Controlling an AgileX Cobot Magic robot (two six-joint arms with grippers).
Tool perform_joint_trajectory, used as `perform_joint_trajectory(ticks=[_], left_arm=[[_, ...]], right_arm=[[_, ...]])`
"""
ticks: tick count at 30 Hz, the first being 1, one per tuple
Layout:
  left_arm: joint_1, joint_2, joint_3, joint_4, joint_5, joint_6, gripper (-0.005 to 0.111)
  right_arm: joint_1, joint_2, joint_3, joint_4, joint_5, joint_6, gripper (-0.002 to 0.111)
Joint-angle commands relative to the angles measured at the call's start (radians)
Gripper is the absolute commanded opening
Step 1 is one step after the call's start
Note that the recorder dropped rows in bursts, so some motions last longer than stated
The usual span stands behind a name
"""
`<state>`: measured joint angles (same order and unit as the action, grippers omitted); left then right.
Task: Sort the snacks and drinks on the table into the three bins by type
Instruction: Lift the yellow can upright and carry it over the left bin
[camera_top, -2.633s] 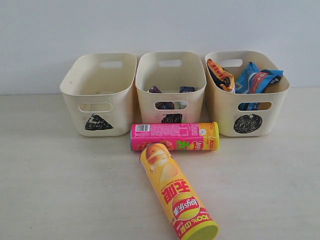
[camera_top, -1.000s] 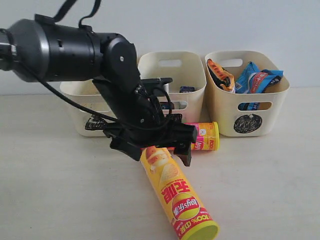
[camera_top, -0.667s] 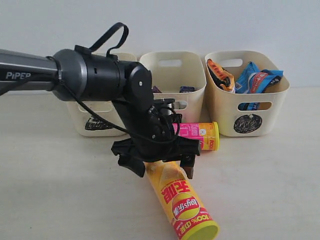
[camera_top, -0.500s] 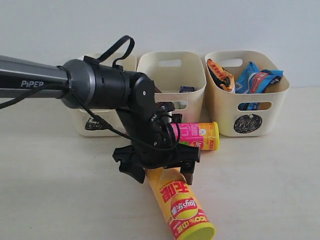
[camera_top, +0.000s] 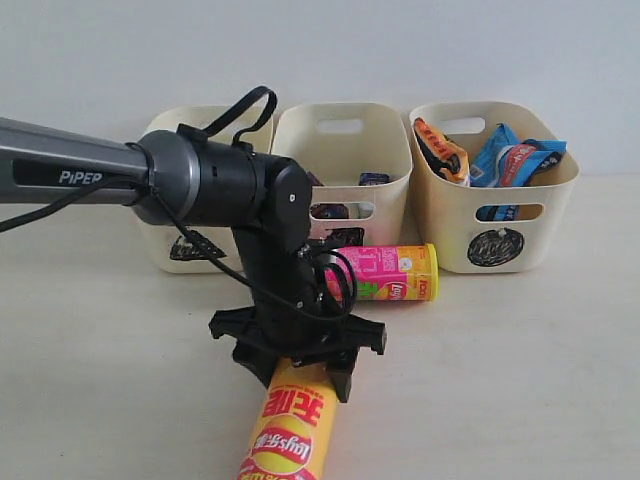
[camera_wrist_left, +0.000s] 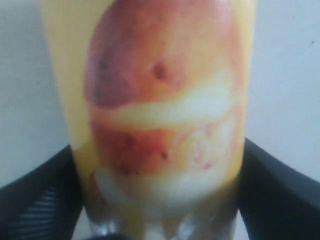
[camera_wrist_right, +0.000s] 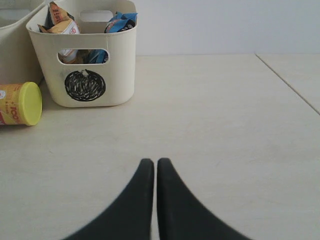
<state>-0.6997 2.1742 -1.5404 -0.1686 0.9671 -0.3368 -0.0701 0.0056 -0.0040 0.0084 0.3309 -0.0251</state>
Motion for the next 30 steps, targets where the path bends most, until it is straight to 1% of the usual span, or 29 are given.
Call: perform_joint_trajectory(ticks=[1, 7, 10, 14, 17, 22, 23, 26, 27, 29, 30], left_arm=[[-0.008, 0.0, -0.002, -0.031, 0.127, 0.087, 0.004], [-0.008, -0.085, -0.014, -0.085, 0.149, 0.224, 0.004], [-0.004, -0.157, -0.038, -0.078, 0.191, 0.27, 0.004], [0.021, -0.234, -0.079, -0.078, 0.254, 0.303, 0.004], [0.064, -0.29, -0.11, -0.062, 0.254, 0.324, 0.004], [0.179, -0.372, -0.139, -0.026, 0.254, 0.363, 0.004], [0.229, -0.39, -0.139, -0.026, 0.223, 0.408, 0.004], [0.287, -0.396, -0.139, -0.026, 0.114, 0.478, 0.004], [0.323, -0.394, -0.139, -0.026, 0.004, 0.501, 0.004], [0.355, -0.388, -0.139, -0.026, -0.093, 0.528, 0.004], [0.389, -0.38, -0.139, -0.026, -0.186, 0.549, 0.004]], right_arm=[[0.001, -0.006, 0.004, 0.0, -0.008, 0.0, 0.0], [0.001, -0.006, 0.004, 0.0, -0.008, 0.0, 0.0], [0.001, -0.006, 0.004, 0.0, -0.008, 0.0, 0.0], [0.001, -0.006, 0.004, 0.0, -0.008, 0.0, 0.0], [0.001, -0.006, 0.004, 0.0, -0.008, 0.0, 0.0], [0.001, -0.006, 0.004, 0.0, -0.008, 0.0, 0.0], [0.001, -0.006, 0.004, 0.0, -0.008, 0.0, 0.0], [0.001, -0.006, 0.004, 0.0, -0.008, 0.0, 0.0], [0.001, -0.006, 0.004, 0.0, -0.008, 0.0, 0.0], [0.001, -0.006, 0.004, 0.0, -0.008, 0.0, 0.0], [0.001, -0.006, 0.004, 0.0, -0.008, 0.0, 0.0]])
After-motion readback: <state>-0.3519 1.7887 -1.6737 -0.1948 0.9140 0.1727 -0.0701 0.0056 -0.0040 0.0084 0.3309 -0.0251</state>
